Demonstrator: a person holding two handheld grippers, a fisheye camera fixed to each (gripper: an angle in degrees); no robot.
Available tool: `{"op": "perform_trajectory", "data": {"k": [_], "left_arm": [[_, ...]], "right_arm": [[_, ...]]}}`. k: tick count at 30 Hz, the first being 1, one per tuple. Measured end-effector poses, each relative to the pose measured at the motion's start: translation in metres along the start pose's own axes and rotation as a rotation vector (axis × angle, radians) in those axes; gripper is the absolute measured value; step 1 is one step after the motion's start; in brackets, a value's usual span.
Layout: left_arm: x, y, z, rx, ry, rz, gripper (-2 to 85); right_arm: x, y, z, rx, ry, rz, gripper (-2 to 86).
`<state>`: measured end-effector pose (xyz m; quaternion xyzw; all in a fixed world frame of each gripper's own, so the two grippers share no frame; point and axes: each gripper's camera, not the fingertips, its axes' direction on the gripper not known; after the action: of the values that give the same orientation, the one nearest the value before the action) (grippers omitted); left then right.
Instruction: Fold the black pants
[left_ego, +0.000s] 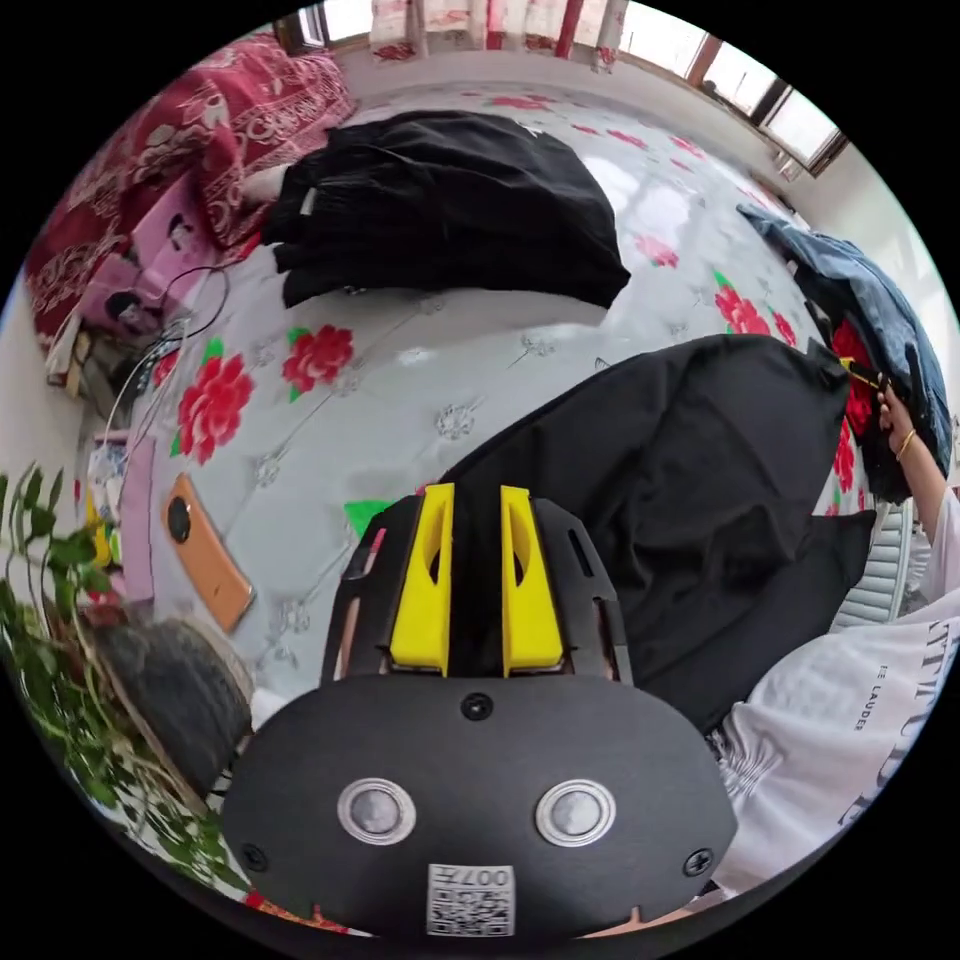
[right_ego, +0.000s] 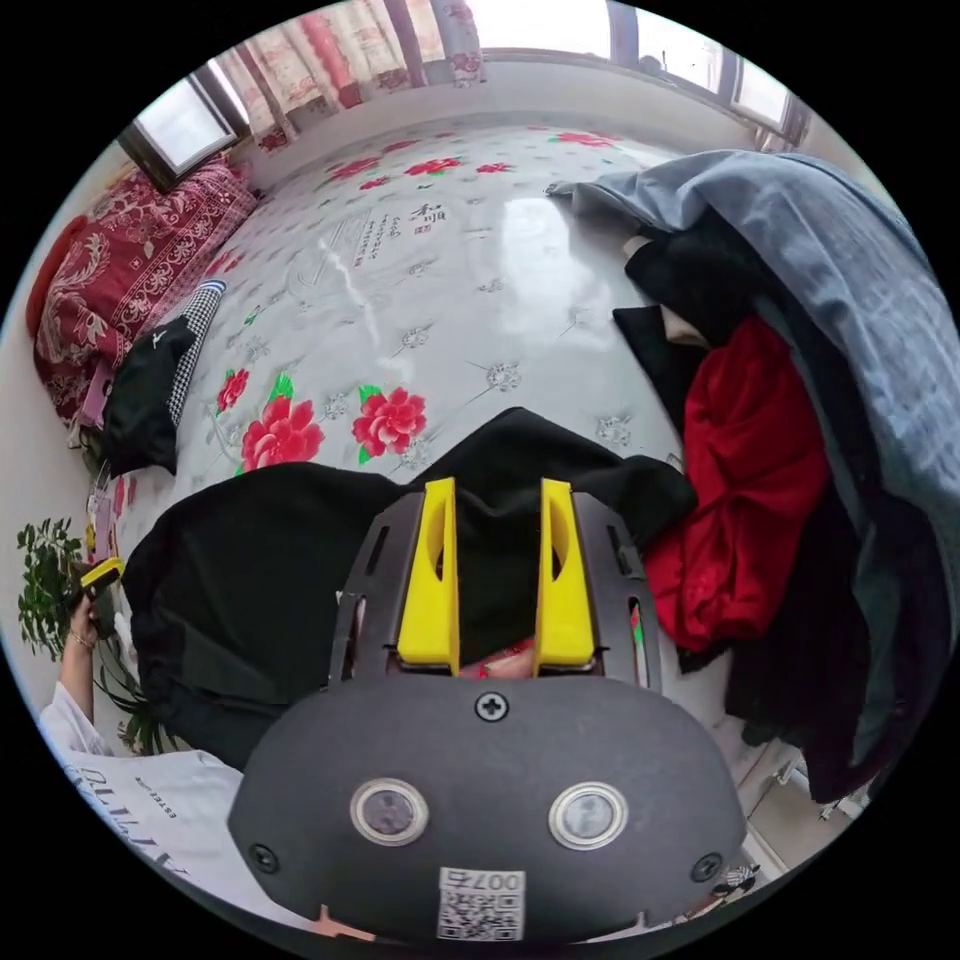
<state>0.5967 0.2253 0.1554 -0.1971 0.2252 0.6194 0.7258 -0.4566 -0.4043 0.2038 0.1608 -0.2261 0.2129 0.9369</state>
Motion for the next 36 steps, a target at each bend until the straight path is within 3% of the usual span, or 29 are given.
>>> {"op": "perform_trajectory", "data": {"k": [3,5,6,10,14,18,23,29,33,36], "left_arm": [[0.009,-0.025,0.045,-0.188,-0.022,0.081,10.0],[0.016,-0.027,0.044,-0.137,-0.034,0.136,8.9],[0.017,-0.026,0.046,-0.147,-0.035,0.15,7.5],[0.021,-0.012,0.049,-0.111,-0.013,0.19,0.5],[-0.001,0.004,0.026,-0.025,0.045,0.082,-0.6],[-0.02,0.046,-0.048,0.215,0.13,0.024,-0.8],[-0.01,0.128,-0.118,0.417,0.131,0.039,-0.8],[0.036,0.241,-0.118,0.408,0.095,0.08,-0.7],[0.054,0.292,-0.044,0.191,0.079,0.017,-0.7],[0.057,0.304,-0.007,0.095,0.095,-0.033,-0.6]], "right_arm": [[-0.005,-0.02,0.03,-0.088,0.014,0.024,8.5],[-0.009,-0.023,0.05,-0.159,0.046,0.04,7.7],[-0.018,-0.021,0.043,-0.081,0.13,0.021,6.5],[-0.033,-0.021,0.032,-0.097,0.183,-0.049,2.0],[-0.008,0.005,-0.074,0.176,0.057,0.0,0.4],[0.031,0.073,-0.196,0.435,-0.175,0.019,0.0],[0.064,0.197,-0.271,0.57,-0.28,0.043,0.0],[0.11,0.375,-0.253,0.452,-0.244,0.298,0.8],[0.144,0.475,-0.181,0.207,-0.297,0.593,5.2],[0.14,0.495,-0.172,0.19,-0.269,0.622,9.4]]}}
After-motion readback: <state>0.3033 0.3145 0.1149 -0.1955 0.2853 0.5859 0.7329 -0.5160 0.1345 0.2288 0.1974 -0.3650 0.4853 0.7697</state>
